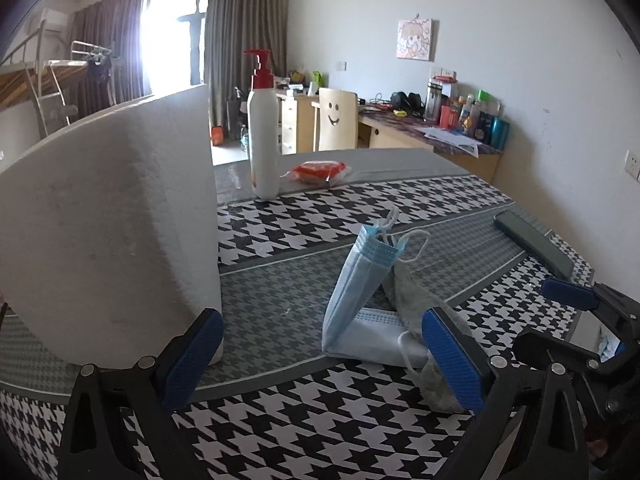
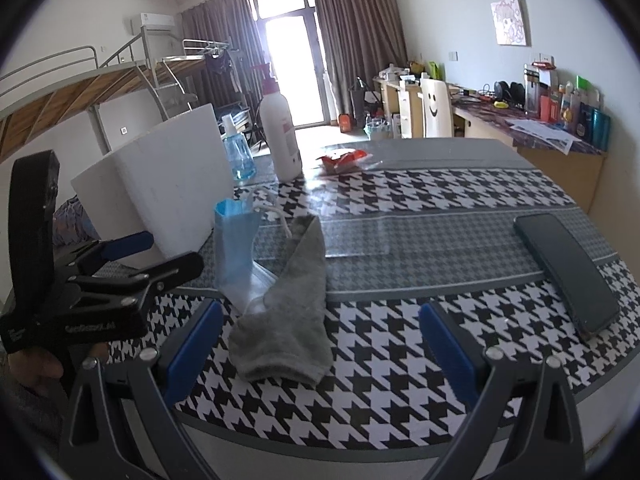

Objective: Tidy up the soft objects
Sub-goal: 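Reach the left tool to the blue mask while the right tool reaches the grey sock, then close the left tool on the blue mask while the right tool closes on the grey sock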

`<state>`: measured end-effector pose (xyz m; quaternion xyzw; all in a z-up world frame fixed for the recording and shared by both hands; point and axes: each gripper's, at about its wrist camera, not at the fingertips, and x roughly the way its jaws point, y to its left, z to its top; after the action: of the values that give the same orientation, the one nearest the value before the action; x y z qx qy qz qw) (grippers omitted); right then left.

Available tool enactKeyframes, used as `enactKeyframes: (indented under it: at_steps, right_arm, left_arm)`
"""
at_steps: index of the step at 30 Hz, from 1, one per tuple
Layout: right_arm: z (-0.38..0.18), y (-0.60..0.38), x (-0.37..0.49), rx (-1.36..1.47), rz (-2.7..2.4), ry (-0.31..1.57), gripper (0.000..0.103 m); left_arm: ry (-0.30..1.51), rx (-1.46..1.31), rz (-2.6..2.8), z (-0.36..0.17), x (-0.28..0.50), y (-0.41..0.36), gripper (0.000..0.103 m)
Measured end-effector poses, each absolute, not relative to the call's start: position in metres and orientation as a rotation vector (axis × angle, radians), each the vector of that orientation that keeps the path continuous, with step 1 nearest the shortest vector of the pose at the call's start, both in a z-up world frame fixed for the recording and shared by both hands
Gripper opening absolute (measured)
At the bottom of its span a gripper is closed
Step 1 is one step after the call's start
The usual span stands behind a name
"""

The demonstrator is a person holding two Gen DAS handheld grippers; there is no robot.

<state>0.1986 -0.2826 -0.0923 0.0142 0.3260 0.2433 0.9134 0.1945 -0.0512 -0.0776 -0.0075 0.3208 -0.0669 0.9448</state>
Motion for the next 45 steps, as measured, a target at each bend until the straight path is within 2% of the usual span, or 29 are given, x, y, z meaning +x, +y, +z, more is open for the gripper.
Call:
enactKeyframes:
  at_steps: [3, 11, 18, 20, 22, 26, 29, 31, 33, 35, 39, 41, 45]
  right_arm:
    - [-0.095, -0.282, 0.199, 0.03, 0.504, 0.68, 0.1]
    - [-0.102, -0.28, 0.2, 0.021, 0.514, 0.704, 0.1]
    - [-0.108, -0.273, 0.2, 0.005, 0.539, 0.73, 0.1]
    - [-0.11, -0.271, 0.2, 0.006, 0.554, 0.738, 0.1]
    - [-0.112, -0.268, 0.199, 0.005, 0.561, 0.746, 0.1]
    - [-0.111, -0.267, 0.203, 0.003, 0.57, 0.75, 0.1]
    - [-0.111, -0.265, 0.205, 0.001, 0.581, 0.751, 0.1]
    - [-0.111, -0.262, 0.208, -0.001, 0.587, 0.756, 0.1]
    - [-0.112, -0.26, 0.209, -0.005, 0.591, 0.76, 0.1]
    - [-0.113, -0.258, 0.211, -0.009, 0.597, 0.77, 0.097]
    - [-0.115, -0.252, 0.215, -0.014, 0.615, 0.793, 0.087]
    - [-0.116, -0.25, 0.216, -0.02, 0.619, 0.803, 0.082]
    - [-0.121, -0.248, 0.22, -0.029, 0.634, 0.836, 0.064]
  left_arm:
    - [0.657, -0.009, -0.151, -0.079, 0.196, -0.054, 0.097]
    - [0.744, -0.02, -0.167, -0.094, 0.213, -0.058, 0.064]
    - [0.756, -0.008, -0.166, -0.098, 0.221, -0.065, 0.062]
    - [0.775, -0.005, -0.164, -0.101, 0.225, -0.066, 0.054]
    - [0.788, -0.015, -0.169, -0.102, 0.228, -0.066, 0.054]
    - [0.794, -0.013, -0.175, -0.104, 0.231, -0.067, 0.043]
    - [0.82, -0.014, -0.177, -0.107, 0.235, -0.067, 0.041]
    - [0.83, -0.02, -0.188, -0.109, 0.236, -0.067, 0.032]
    - [0.84, -0.024, -0.183, -0.11, 0.237, -0.067, 0.027]
    - [0.845, -0.032, -0.182, -0.111, 0.238, -0.065, 0.019]
    - [0.858, -0.045, -0.193, -0.113, 0.24, -0.064, 0.009]
    - [0.859, -0.046, -0.201, -0.113, 0.24, -0.064, 0.008]
    - [0.854, -0.039, -0.207, -0.112, 0.238, -0.066, 0.007]
